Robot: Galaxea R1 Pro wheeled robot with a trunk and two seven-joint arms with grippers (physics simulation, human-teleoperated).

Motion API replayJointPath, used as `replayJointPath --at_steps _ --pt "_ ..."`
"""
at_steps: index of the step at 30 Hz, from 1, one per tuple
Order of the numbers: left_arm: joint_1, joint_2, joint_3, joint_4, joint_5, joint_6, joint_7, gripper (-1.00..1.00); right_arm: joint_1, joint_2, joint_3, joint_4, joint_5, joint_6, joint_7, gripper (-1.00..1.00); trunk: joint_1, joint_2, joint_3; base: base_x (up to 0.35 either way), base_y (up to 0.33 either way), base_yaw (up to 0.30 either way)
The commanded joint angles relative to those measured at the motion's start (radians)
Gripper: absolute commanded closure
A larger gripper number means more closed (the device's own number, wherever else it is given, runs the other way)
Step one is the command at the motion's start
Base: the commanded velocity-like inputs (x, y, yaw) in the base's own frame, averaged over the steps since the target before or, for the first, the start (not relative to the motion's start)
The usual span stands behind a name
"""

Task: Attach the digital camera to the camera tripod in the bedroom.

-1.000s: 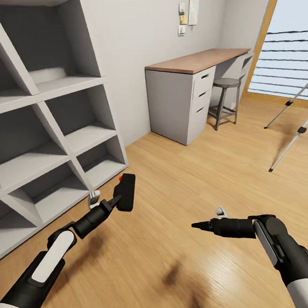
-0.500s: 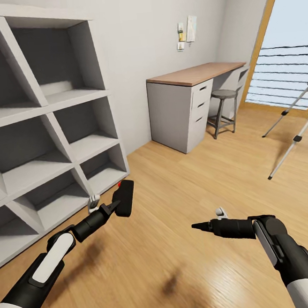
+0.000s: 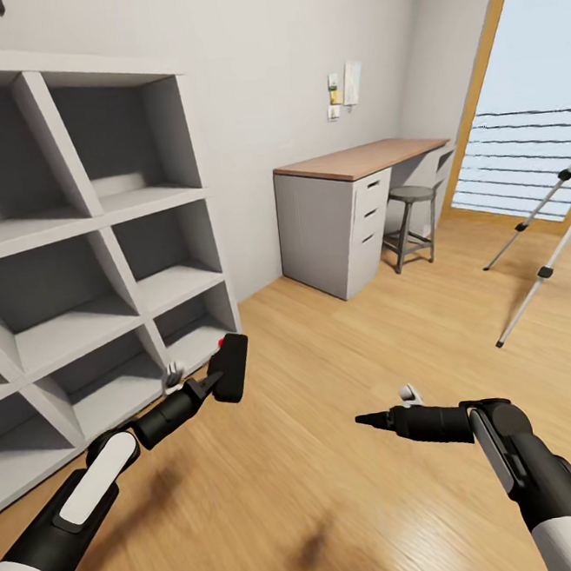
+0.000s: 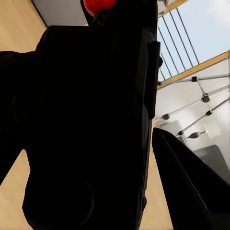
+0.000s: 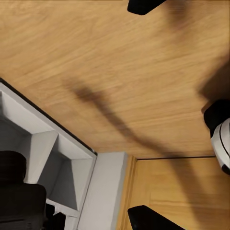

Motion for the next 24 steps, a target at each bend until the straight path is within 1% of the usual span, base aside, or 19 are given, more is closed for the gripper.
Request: replayJointPath --at_steps 1,24 --pt "-0.001 0.001 -0.001 0.0 0.007 0.003 -0.001 1.0 0.0 0.0 0.0 0.0 -0.006 0.007 -0.002 -1.0 -0.001 0.0 0.003 0.0 0.0 0.0" --pt "-0.001 0.001 -0.001 -0.001 0.009 0.003 -0.001 1.0 0.0 -0.001 0.0 0.005 -0.003 0.007 -0.004 -1.0 -0.011 0.005 0.092 0.0 0.0 0.0"
